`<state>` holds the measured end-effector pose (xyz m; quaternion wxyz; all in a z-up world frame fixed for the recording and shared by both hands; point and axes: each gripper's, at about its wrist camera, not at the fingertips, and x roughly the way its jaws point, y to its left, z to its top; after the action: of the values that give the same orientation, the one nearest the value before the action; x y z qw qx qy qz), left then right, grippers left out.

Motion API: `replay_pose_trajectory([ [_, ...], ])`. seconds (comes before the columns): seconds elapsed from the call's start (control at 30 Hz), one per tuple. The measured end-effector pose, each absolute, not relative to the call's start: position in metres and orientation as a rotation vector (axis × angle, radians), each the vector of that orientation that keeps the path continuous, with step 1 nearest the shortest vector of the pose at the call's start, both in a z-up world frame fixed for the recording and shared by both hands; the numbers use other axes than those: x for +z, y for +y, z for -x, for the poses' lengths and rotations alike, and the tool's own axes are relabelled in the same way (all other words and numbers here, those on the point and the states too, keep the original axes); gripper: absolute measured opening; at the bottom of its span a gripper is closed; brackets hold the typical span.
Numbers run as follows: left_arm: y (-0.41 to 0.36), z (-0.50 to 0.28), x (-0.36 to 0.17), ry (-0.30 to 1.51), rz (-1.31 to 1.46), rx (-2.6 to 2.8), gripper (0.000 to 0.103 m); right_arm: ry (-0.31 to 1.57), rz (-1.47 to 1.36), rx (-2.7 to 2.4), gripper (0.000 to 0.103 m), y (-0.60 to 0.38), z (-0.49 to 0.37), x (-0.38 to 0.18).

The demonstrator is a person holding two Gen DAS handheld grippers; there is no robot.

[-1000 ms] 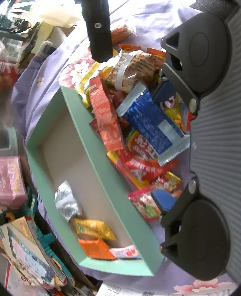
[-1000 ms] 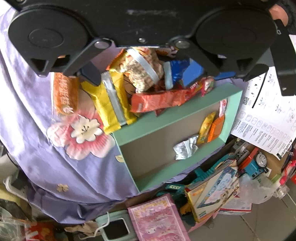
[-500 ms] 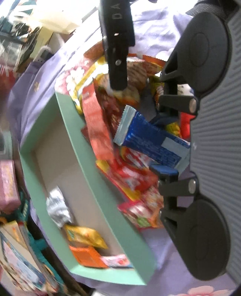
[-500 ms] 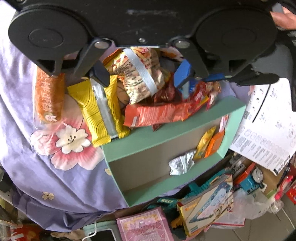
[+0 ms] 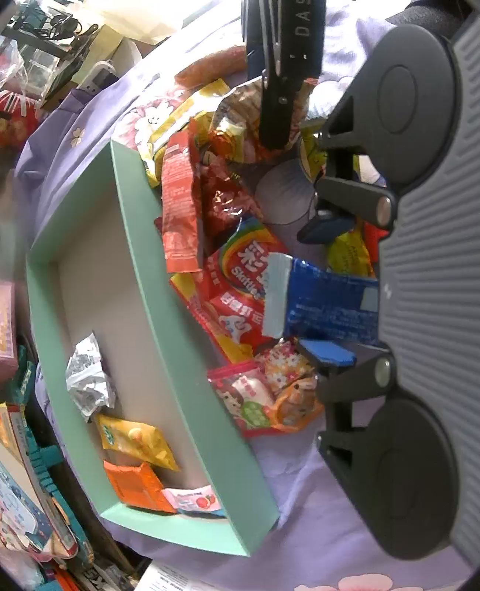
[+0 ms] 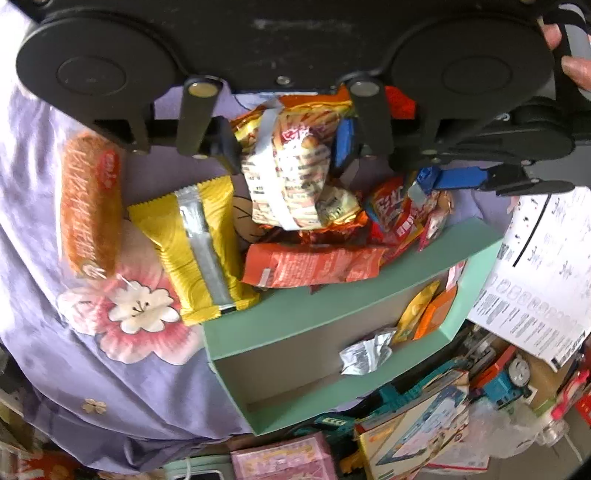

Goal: Organize snacks
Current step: 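Reach back to the pile and grasp the blue wafer bar with left tool, then carry blue wafer bar to tray with left tool while right tool grasps clear bread roll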

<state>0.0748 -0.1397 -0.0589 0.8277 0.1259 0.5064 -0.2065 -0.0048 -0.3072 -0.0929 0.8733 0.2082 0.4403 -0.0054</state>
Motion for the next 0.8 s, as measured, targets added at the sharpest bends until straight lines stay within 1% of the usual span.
replay_pose_trajectory([
  [0.03,-0.137,-0.074,-0.057,1.074,-0.261,-0.438,0.065,0.923,-0.449,-0.011,0.051,-0.309,0.006,-0.093],
  [0.1,-0.131,-0.071,-0.054,1.067,-0.256,-0.438,0.067,0.925,-0.458,-0.017,0.051,-0.311,0.009,-0.094],
  [0.23,-0.118,-0.063,-0.054,1.070,-0.249,-0.438,0.075,0.906,-0.466,-0.018,0.050,-0.309,0.016,-0.090],
  [0.37,-0.105,-0.060,-0.055,1.086,-0.195,-0.429,0.077,0.888,-0.472,-0.018,0.050,-0.310,0.022,-0.083],
  [0.6,-0.089,-0.058,-0.047,1.061,-0.139,-0.376,0.076,0.867,-0.474,-0.041,0.050,-0.313,0.032,-0.075],
  [0.7,-0.089,-0.067,-0.052,1.077,-0.130,-0.332,0.069,0.862,-0.471,-0.043,0.050,-0.310,0.034,-0.074],
  [0.77,-0.096,-0.066,-0.060,1.084,-0.176,-0.337,0.067,0.860,-0.469,-0.040,0.050,-0.308,0.035,-0.072],
  [0.8,-0.101,-0.064,-0.065,1.095,-0.211,-0.344,0.061,0.859,-0.465,-0.039,0.050,-0.307,0.034,-0.072],
])
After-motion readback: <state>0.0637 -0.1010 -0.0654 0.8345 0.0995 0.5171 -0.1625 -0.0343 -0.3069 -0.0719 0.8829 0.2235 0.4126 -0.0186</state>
